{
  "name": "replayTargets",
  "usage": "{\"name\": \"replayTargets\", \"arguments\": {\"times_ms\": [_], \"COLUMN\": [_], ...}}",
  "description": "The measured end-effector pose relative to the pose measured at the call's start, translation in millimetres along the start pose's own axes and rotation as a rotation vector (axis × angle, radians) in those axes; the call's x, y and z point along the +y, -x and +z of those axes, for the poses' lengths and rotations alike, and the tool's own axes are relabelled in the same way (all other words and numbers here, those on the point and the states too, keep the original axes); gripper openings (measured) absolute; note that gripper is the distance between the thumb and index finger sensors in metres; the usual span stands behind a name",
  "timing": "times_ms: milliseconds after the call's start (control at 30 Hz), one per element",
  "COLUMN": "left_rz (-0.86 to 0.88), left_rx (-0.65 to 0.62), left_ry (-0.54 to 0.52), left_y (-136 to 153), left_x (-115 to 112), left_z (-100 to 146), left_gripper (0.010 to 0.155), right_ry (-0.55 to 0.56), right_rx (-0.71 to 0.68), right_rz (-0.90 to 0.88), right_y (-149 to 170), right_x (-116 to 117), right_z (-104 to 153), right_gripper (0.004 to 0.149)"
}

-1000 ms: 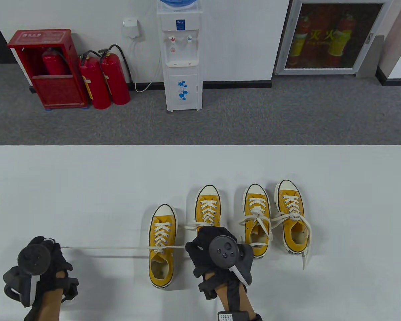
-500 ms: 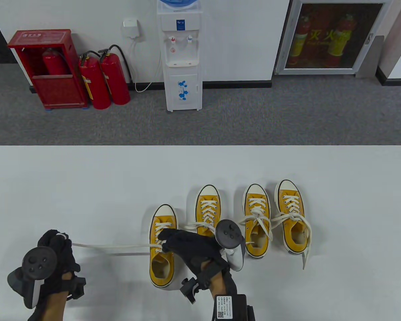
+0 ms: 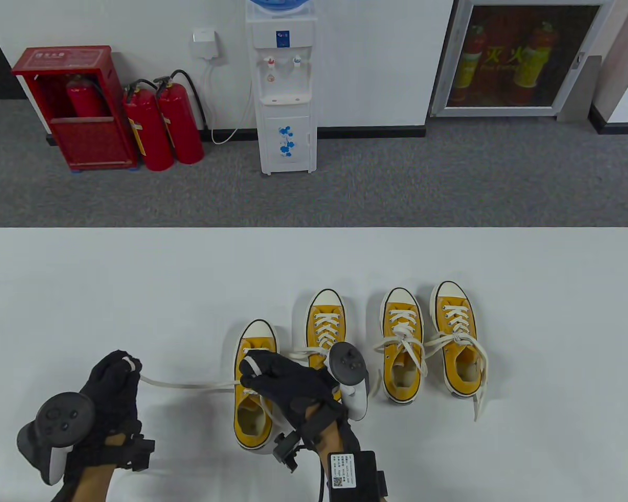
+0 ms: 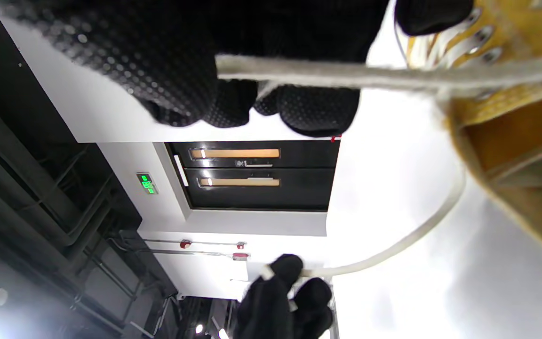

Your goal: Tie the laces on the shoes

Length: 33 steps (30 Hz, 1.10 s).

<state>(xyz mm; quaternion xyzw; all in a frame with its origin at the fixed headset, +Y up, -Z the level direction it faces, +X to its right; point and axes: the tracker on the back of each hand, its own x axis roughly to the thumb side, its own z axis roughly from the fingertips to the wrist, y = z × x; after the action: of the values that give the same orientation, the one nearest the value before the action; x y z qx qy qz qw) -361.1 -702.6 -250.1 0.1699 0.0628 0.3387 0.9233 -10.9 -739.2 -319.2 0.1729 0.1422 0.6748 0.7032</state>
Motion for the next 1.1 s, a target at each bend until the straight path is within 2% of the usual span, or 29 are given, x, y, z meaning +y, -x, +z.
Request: {"name": "replayTargets", "arguments": {"times_ms": [233, 433, 600, 767, 1000, 1100], "left_rz": [0.330, 0.490, 0.664, 0.821, 1.020, 1.050], "left_rx": [-0.114, -0.190, -0.244, -0.297, -0.292, -0.293], "left_ry": [0.096, 0.158, 0.206, 0.314, 0.399, 0.375], "left_y": [-38.5, -79.9, -109.3, -135.5, -151.5, -153.2], "left_x": [-2.3, 3.0, 4.6, 0.0, -13.3, -15.8], "left_z": [5.2, 6.7, 5.4, 2.9, -1.9, -5.5], "left_gripper": [0.047, 0.048, 0.047, 0.047, 0.048, 0.048], "right_ry": [0.100, 0.203, 0.189, 0.189, 0.136, 0.101], "right_rx": [0.009, 0.020, 0.019, 0.021, 0.023, 0.022], "right_rz": [0.095, 0.282, 0.370, 0.427, 0.516, 0.540], "right_y": [0.6, -2.4, -3.3, -4.4, -3.3, -4.1], "right_x": [4.4, 6.3, 11.3, 14.1, 21.1, 24.0], "right_z": [-1.2, -1.8, -4.8, -7.3, -8.5, -8.6], "right_gripper": [0.052, 0.049, 0.051, 0.053, 0.054, 0.049]}}
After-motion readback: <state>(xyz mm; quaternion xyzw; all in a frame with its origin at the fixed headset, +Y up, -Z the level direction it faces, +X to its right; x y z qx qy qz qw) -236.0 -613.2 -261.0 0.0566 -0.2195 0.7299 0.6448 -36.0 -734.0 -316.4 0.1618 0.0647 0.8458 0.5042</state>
